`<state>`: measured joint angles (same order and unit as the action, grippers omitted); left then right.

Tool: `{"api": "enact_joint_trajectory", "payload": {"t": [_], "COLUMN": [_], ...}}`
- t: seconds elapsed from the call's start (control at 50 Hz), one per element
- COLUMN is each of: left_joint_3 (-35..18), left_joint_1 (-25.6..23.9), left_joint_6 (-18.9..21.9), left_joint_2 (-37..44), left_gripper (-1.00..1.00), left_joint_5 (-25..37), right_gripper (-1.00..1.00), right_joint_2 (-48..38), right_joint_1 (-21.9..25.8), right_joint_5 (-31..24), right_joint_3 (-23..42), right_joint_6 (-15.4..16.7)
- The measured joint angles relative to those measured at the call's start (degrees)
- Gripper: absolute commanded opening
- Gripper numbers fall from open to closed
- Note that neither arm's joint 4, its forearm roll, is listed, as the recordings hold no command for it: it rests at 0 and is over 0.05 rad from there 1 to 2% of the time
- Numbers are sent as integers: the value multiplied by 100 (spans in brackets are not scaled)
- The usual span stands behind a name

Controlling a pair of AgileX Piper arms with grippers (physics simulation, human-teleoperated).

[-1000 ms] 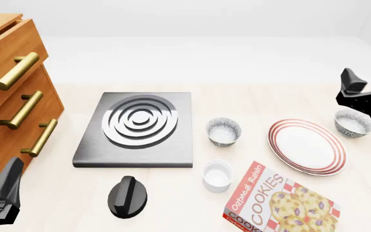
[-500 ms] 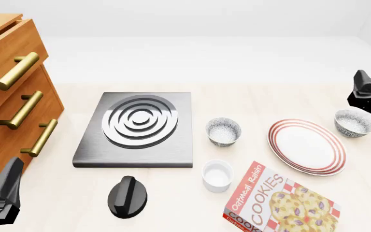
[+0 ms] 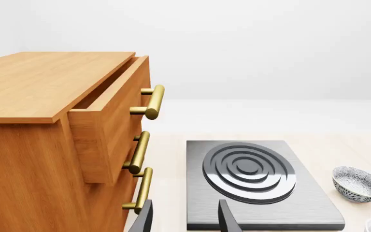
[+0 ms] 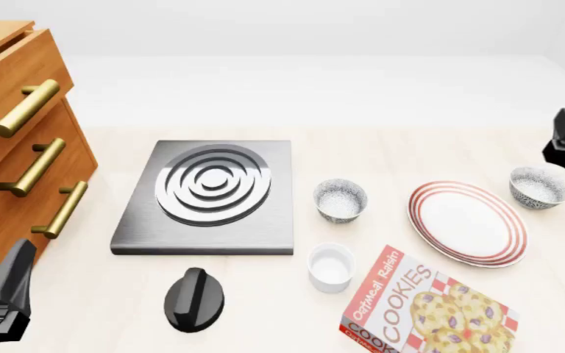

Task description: Pick the akita bowl next to the plate and place it on the plate.

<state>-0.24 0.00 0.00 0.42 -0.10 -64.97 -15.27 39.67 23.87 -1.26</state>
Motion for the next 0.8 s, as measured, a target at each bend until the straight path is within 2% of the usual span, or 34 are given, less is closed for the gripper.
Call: {"api": "enact_joint_trajectory", "payload": {"t": [0.8], "left_joint_3": [0], "left_joint_1": [0], "left_joint_6": [0], "left_joint_2": [0], "left_gripper": [100], "left_joint_5": [0], "right_gripper": [100], "right_joint_2": [-222], "right_joint_1": [-434], "right_joint_5": [44], "right_joint_3": [85], "right_joint_6": [-198]}}
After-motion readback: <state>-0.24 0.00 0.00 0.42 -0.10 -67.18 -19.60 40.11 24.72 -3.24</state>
